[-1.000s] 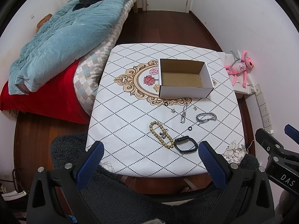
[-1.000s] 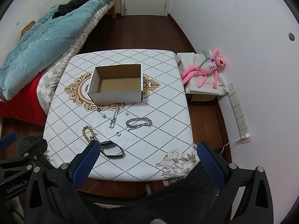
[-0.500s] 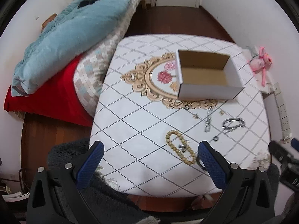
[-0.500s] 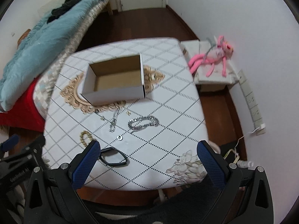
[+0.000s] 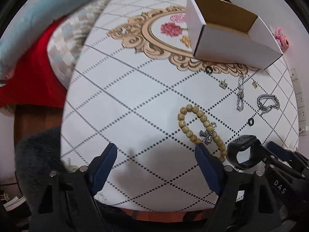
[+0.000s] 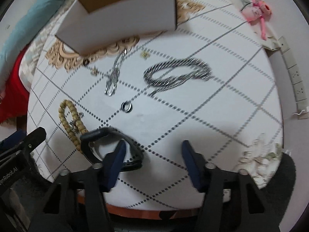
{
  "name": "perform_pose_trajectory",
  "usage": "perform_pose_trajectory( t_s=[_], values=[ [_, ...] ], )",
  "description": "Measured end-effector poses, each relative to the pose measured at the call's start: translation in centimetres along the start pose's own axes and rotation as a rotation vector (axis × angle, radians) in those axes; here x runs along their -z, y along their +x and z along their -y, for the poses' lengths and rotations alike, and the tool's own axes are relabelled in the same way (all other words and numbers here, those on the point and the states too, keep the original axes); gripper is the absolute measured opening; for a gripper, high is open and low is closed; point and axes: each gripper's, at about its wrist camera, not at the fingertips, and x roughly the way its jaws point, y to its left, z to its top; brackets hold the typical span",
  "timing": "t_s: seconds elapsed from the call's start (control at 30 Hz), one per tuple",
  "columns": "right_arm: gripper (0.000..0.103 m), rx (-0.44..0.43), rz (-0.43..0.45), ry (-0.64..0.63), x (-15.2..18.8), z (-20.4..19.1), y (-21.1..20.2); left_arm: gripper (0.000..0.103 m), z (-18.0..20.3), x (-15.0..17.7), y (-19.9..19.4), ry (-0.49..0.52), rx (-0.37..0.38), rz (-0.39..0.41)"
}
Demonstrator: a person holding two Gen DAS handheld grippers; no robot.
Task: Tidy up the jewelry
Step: 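Grasp the wooden bead bracelet with the left gripper while the right gripper grasps the black watch band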
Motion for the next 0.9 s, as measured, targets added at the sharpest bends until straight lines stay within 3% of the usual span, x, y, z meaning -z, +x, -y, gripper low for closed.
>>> perform_pose_trajectory(
  t_s=[0.07,0.1,0.27,0.33,0.37,0.43,0.47,0.5,0.57,0.9],
  values=[
    [0.03,0.006,0.007,-0.034,0.0,-0.8,0.1,0.08,0.0,-0.1,0.5,-0.009,0.022,-0.01],
    [0.009,0.0,0.007,-0.041,0.0,-1.0,0.2,0.077,-0.1,-0.3,0.8,-0.018,0.039,-0.016],
    [0.008,0.038,0.043,-0.018,0.2,-0.2,-0.3,0.076,-0.6,-1.7,2.2,-0.074,0.098,-0.036],
    [0.008,0.044,0.053,0.007,0.1,0.7,-0.6,0.068,-0.4,-2.3,2.9,-0.072,0.1,-0.044],
    [0.008,0.051,0.06,0.022,0.1,1.2,-0.8,0.054,-0.3,-2.6,3.2,-0.063,0.102,-0.045],
    [0.008,0.055,0.062,0.04,-0.3,2.1,-1.4,0.047,0.4,-3.0,3.3,-0.025,0.069,-0.027],
    [0.008,0.06,0.065,0.048,-0.4,2.4,-1.5,0.038,0.8,-3.1,3.3,-0.005,0.06,-0.017],
    [0.008,0.061,0.065,0.055,-0.5,2.6,-1.5,0.022,1.1,-3.2,3.2,0.018,0.052,0.0],
    [0.008,0.059,0.065,0.066,-0.9,3.3,-2.0,0.007,1.7,-3.3,3.1,0.054,0.067,0.012],
    [0.008,0.01,0.103,0.073,-1.7,3.4,-4.6,0.007,2.4,-3.0,-1.4,0.069,0.15,0.096]
  ],
)
